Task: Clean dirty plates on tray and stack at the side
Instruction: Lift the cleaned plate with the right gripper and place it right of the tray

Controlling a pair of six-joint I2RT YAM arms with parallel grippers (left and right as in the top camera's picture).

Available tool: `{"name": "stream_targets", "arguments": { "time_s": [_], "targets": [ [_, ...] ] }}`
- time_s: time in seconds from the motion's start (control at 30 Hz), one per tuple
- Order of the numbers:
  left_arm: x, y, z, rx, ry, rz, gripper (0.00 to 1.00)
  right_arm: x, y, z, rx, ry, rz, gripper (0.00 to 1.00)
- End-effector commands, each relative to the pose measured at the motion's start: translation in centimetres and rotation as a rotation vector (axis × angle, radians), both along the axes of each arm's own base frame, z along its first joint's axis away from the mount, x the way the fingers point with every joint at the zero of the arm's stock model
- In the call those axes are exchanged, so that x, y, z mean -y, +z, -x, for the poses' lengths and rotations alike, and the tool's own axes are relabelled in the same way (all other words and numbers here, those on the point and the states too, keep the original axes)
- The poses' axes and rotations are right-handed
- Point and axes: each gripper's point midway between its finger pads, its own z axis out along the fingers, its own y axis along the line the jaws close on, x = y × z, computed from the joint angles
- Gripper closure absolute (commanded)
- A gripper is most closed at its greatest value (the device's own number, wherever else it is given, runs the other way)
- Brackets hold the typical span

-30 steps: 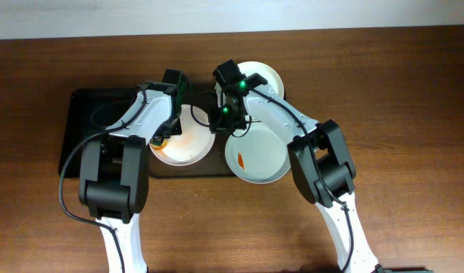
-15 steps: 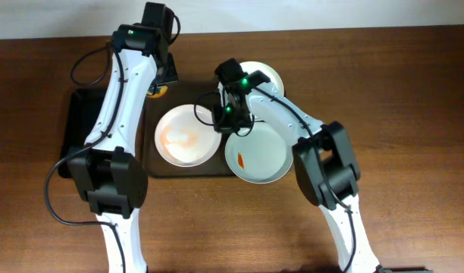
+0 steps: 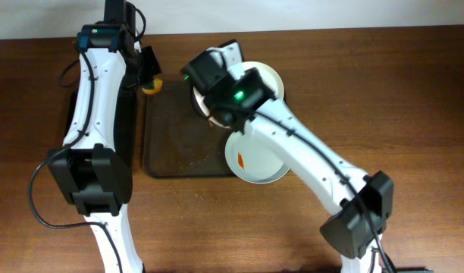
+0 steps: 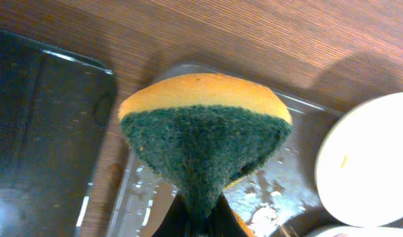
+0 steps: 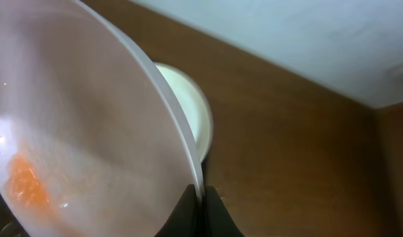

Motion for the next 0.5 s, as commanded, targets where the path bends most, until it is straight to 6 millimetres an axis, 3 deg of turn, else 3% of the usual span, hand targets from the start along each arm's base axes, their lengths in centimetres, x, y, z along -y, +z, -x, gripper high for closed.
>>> {"name": "stream_targets", "arguments": {
  "time_s": [0.0,0.2,0.47],
  "targets": [
    [1.2,0.8,-0.1,0.02,-0.057,0.065,0.99,1.1,4.5,0.7,0.246,-0.14,0.116,0.96],
    [1.1,0.8,-0.1,0.02,-0.057,0.065,0.99,2.0,6.5,1.1,0.357,-0.213,0.159,0.96],
    [1.2,0.8,-0.1,0.02,-0.058,0.065,0.99,2.8,6.9,0.9,0.379,-0.247,0.133,0.96]
  ]
}}
